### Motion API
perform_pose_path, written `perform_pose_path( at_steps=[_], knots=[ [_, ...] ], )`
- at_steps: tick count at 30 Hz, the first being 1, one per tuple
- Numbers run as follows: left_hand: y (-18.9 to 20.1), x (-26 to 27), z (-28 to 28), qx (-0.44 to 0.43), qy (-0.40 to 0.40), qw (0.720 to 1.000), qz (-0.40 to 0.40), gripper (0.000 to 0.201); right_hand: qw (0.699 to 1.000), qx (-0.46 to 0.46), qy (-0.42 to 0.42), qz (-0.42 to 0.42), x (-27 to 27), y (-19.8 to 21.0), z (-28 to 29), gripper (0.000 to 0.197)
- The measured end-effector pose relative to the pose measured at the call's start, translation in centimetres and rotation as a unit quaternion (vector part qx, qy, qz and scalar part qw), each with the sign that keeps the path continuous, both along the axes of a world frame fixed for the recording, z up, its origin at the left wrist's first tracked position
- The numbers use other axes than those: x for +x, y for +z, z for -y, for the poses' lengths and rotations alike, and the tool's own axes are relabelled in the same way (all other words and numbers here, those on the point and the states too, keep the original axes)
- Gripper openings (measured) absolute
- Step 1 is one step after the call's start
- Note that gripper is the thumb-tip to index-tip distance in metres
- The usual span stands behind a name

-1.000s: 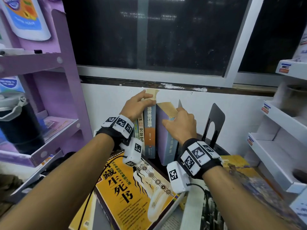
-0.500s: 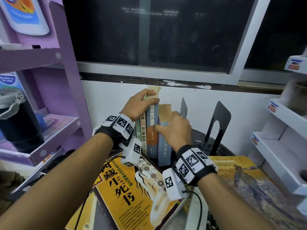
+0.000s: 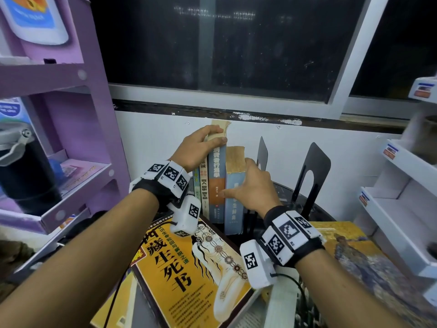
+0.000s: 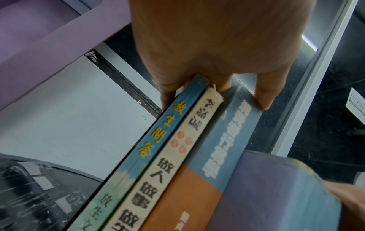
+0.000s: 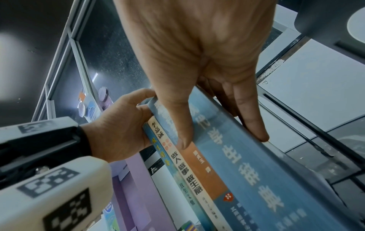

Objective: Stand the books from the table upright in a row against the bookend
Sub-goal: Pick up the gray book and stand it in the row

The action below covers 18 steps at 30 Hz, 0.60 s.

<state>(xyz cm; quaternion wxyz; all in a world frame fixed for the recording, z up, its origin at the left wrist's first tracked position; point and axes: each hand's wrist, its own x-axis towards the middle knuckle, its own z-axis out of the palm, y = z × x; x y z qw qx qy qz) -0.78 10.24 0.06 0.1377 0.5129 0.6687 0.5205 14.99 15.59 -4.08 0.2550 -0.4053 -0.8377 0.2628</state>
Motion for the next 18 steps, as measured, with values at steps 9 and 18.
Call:
perform_pose_path(
  at_steps=[9, 18],
  knots=[
    [-0.2, -0.1, -0.2, 0.006, -0.003, 1.000, -0.004, 0.036, 1.000, 0.022, 0.004, -0.001, -1.0, -0.2, -1.5, 0.078],
    [-0.2, -0.3, -0.2, 0.007, -0.004, 1.000, -0.005, 0.035, 0.999, 0.033, -0.001, 0.009, -2.0, -0.3, -2.8, 0.080]
  ],
)
